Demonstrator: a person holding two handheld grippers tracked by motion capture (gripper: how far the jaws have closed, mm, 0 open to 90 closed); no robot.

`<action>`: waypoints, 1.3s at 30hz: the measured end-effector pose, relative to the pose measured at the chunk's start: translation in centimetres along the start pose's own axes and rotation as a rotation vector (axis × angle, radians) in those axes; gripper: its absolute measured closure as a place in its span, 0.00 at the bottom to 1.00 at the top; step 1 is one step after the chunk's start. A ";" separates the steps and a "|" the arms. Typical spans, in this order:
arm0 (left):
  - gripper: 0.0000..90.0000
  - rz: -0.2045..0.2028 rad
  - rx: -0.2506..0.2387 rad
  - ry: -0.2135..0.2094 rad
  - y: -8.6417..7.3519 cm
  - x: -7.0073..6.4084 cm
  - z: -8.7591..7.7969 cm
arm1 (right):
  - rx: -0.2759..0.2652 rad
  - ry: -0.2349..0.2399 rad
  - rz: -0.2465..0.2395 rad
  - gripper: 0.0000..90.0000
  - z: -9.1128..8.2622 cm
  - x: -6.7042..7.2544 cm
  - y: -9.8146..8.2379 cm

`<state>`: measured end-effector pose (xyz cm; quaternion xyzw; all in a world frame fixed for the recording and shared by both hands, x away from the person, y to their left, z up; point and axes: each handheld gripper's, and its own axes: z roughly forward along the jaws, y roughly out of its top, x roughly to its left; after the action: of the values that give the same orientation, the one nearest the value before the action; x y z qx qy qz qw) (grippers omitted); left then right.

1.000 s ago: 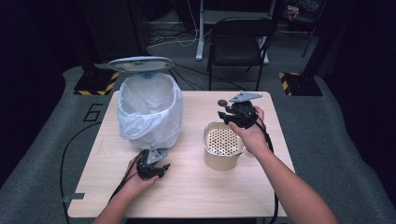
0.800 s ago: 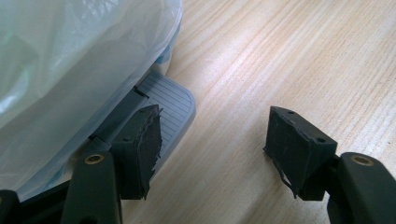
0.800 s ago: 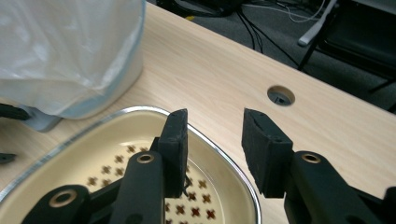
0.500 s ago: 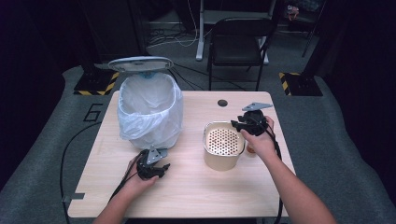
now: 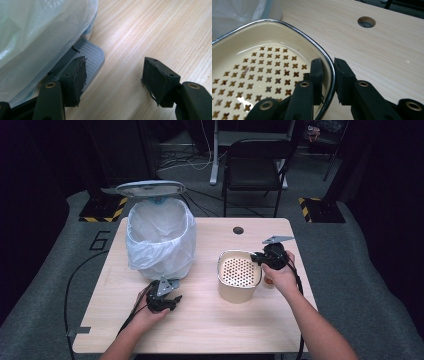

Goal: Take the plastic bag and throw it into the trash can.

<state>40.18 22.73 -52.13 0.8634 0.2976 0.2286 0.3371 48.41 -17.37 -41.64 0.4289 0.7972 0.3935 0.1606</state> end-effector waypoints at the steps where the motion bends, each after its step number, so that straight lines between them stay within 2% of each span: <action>1: 0.40 0.000 0.001 0.001 0.0 0.0 0.0 | -0.002 0.005 0.004 0.87 -0.1 0.1 -0.1; 4: 0.40 -0.003 -0.004 0.001 0.0 0.0 0.0 | -0.004 0.018 -0.002 0.88 -0.5 0.4 -0.5; 11: 0.40 -0.002 0.001 0.003 0.0 0.0 0.0 | -0.003 0.063 -0.063 0.87 -1.1 2.0 -1.2; 19: 0.40 -0.003 0.000 0.002 0.0 0.0 0.0 | -0.004 0.092 -0.075 0.88 -1.9 3.9 -2.2; 23: 0.40 -0.003 0.000 0.002 0.0 0.0 0.0 | -0.016 0.106 -0.066 0.88 -2.3 4.4 -2.8; 30: 0.40 -0.001 -0.001 0.003 0.0 0.0 0.0 | -0.016 0.117 -0.085 0.88 -3.0 5.2 -3.5; 39: 0.40 -0.002 -0.002 0.004 0.0 0.0 0.0 | -0.013 0.137 -0.102 0.87 -3.3 5.4 -3.8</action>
<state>40.15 22.71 -52.15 0.8623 0.2987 0.2302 0.3379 41.23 -15.84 -41.99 0.3587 0.8244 0.4186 0.1283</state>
